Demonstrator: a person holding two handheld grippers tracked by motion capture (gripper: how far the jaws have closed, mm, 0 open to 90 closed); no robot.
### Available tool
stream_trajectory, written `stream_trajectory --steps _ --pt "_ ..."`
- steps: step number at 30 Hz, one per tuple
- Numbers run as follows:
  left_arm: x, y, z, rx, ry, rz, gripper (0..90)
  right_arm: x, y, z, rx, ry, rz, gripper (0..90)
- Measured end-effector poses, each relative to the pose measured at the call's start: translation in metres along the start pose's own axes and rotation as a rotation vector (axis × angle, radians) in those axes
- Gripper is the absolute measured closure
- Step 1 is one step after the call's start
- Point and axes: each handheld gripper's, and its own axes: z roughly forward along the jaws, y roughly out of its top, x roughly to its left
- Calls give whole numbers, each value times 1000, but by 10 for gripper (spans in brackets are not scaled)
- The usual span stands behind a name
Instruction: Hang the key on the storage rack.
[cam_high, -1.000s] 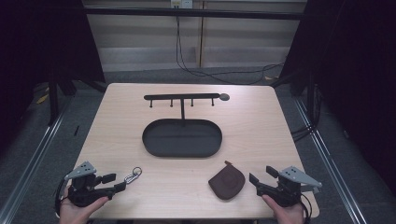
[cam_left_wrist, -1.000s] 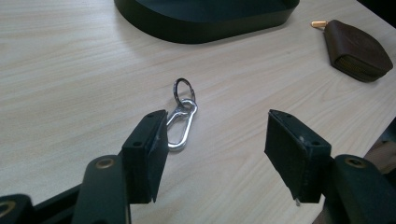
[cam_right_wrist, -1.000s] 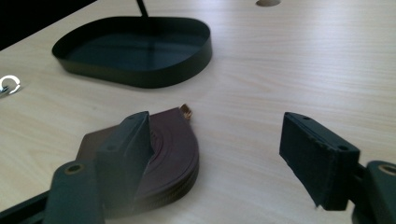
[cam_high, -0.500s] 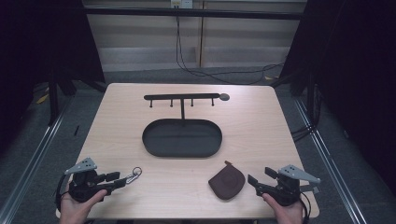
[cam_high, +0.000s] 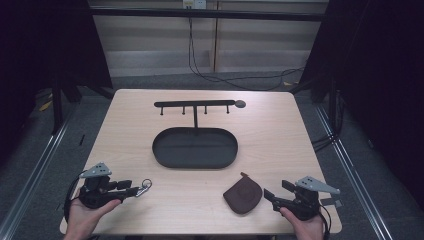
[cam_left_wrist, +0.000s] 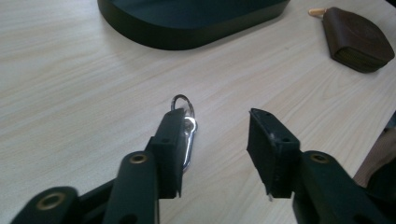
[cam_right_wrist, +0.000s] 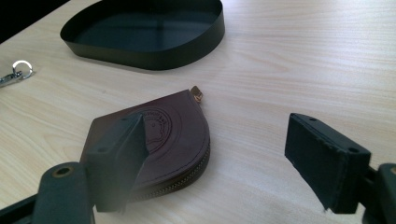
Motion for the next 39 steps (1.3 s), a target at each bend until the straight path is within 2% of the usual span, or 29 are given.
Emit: stream_trajectory --steps 1,6,9,12,14,18,21,23,26,30,31,32,33,34,36,37,39 --pt "1 1 0 7 -11 -3 596 1 0 0 2 0 -4 204" --pt "6 11 -2 33 17 9 644 0 0 2 8 8 -2 197" --pt "6 18 -4 34 14 17 663 0 0 2 12 9 3 197" --pt "4 25 -1 63 1 64 667 0 0 2 14 14 -1 197" --pt "3 26 1 67 8 68 667 0 0 2 16 14 -1 197" --pt "2 32 9 106 12 97 666 0 0 2 17 15 0 197" --pt "2 39 9 123 10 105 660 0 0 3 20 15 3 197" --pt "1 43 9 143 45 92 648 0 1 3 23 15 3 197" --pt "1 49 9 164 31 89 637 -1 0 3 22 19 14 186" --pt "1 54 13 235 26 112 645 -1 0 3 24 23 14 183" --pt "1 56 14 250 25 112 643 -1 0 3 26 24 11 183" --pt "1 59 18 274 6 106 619 0 0 4 28 24 9 183" --pt "1 59 18 274 6 106 603 0 0 4 28 24 9 183" --pt "1 60 20 297 4 107 603 0 0 4 29 24 9 183" --pt "1 64 22 321 39 127 597 -1 0 4 33 24 7 181" --pt "1 65 23 325 34 117 598 -1 0 4 34 24 5 182" --pt "2 67 26 345 37 124 605 0 0 4 35 21 6 182"
